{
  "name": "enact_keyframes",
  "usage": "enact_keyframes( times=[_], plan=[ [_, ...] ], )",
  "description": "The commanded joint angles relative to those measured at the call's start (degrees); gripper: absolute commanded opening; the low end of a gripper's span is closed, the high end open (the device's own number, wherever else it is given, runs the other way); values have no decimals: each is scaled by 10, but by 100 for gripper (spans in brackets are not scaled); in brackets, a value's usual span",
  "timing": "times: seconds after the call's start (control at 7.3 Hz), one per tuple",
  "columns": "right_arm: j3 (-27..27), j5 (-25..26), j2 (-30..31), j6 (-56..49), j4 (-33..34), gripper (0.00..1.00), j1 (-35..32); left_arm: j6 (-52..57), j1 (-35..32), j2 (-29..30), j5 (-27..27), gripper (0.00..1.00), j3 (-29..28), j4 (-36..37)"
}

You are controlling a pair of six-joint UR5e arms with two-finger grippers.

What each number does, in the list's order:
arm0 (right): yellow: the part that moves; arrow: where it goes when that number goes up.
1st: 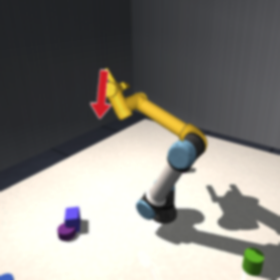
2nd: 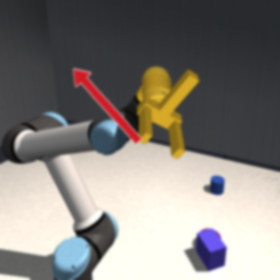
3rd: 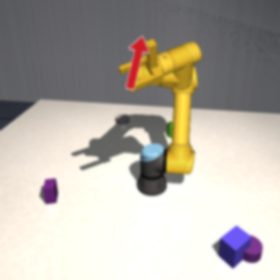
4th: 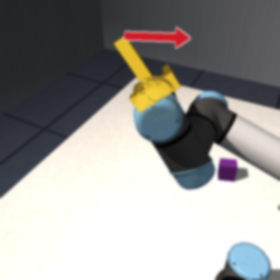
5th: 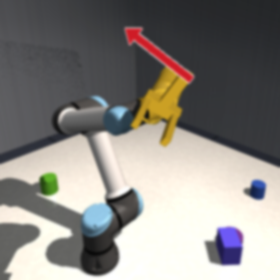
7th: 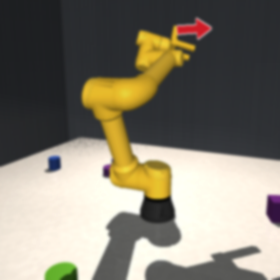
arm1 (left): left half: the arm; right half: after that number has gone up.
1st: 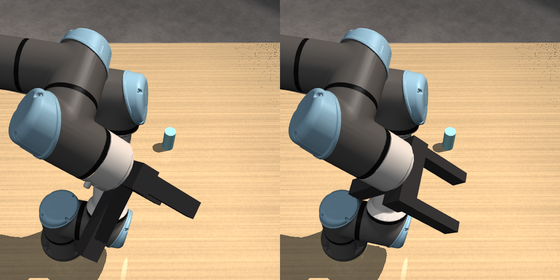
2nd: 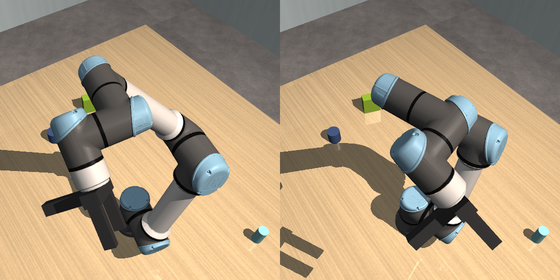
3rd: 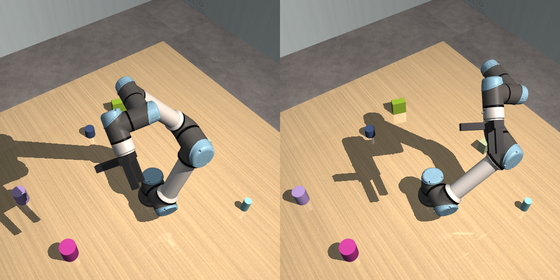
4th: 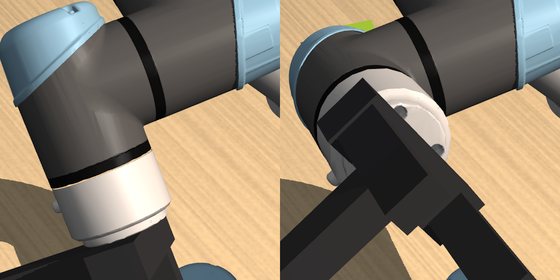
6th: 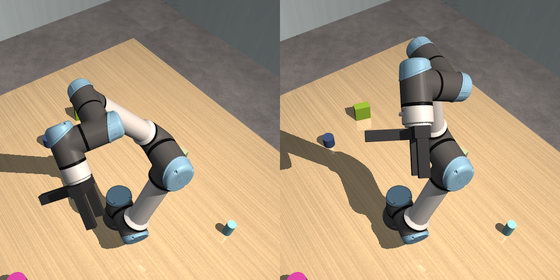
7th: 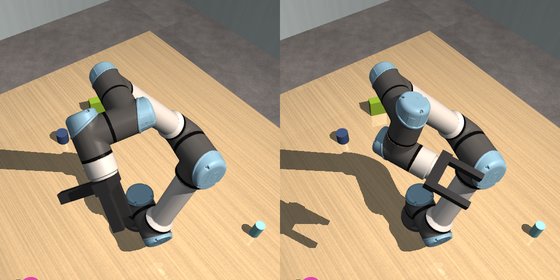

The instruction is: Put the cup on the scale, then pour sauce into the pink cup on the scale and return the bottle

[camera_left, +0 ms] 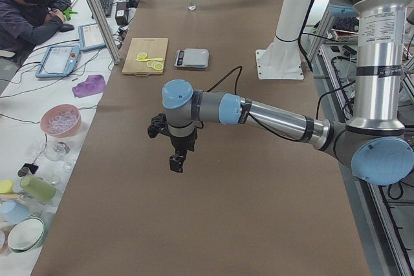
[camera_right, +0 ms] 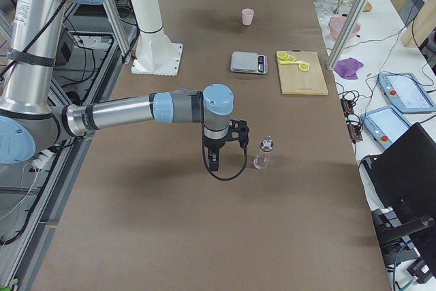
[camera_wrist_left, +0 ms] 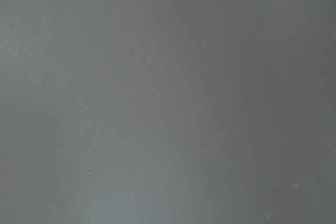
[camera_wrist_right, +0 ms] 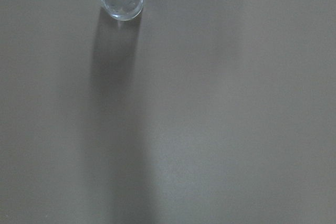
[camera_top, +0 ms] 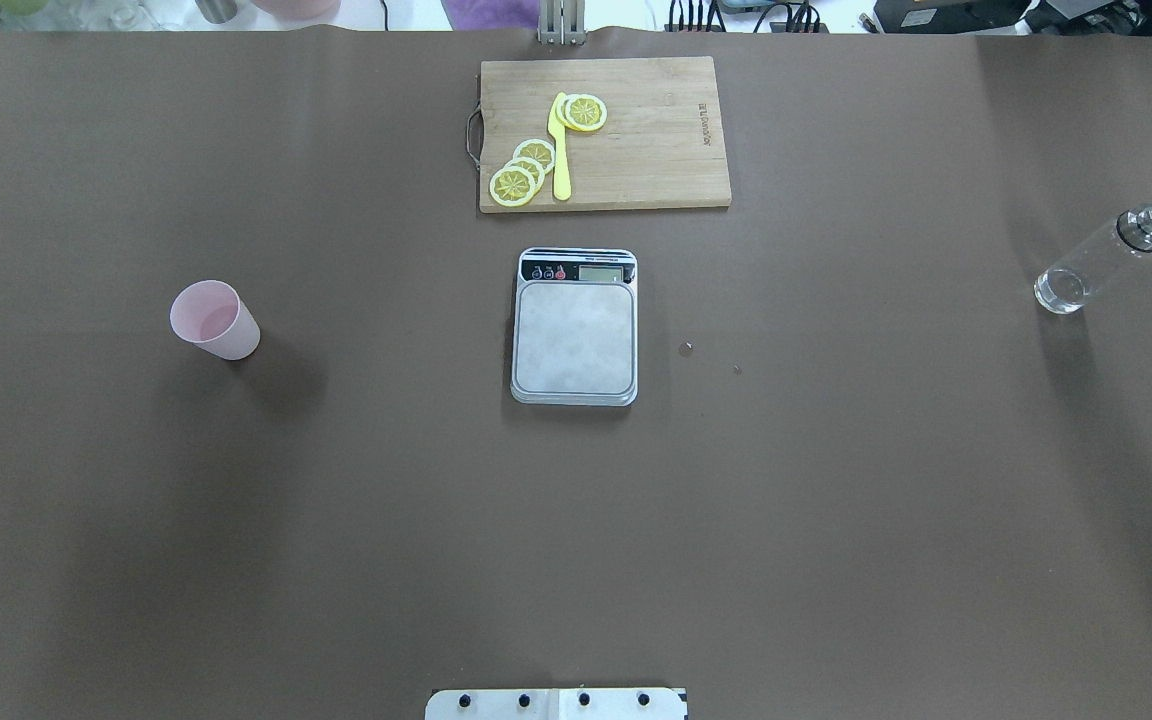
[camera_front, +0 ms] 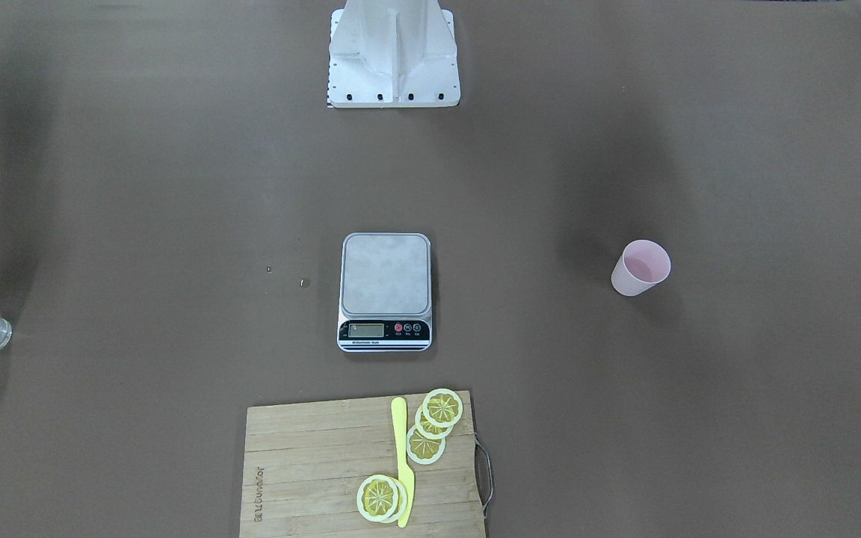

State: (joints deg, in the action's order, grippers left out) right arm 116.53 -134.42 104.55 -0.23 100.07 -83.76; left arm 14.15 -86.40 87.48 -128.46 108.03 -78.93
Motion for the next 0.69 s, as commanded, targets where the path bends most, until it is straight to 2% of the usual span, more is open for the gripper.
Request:
enact_keyframes(
  times=[0.0, 0.14, 0.55],
  plan=[
    [2, -9, -12, 1, -1, 100, 0, -1, -1, 9, -2, 98, 5, 1],
    [5, -15, -32, 3, -17, 100, 0, -2, -1, 29, 0, 98, 1, 1],
    [5, -13, -37, 5, -56, 100, -1, -2, -1, 68, -3, 98, 0, 1]
  ],
)
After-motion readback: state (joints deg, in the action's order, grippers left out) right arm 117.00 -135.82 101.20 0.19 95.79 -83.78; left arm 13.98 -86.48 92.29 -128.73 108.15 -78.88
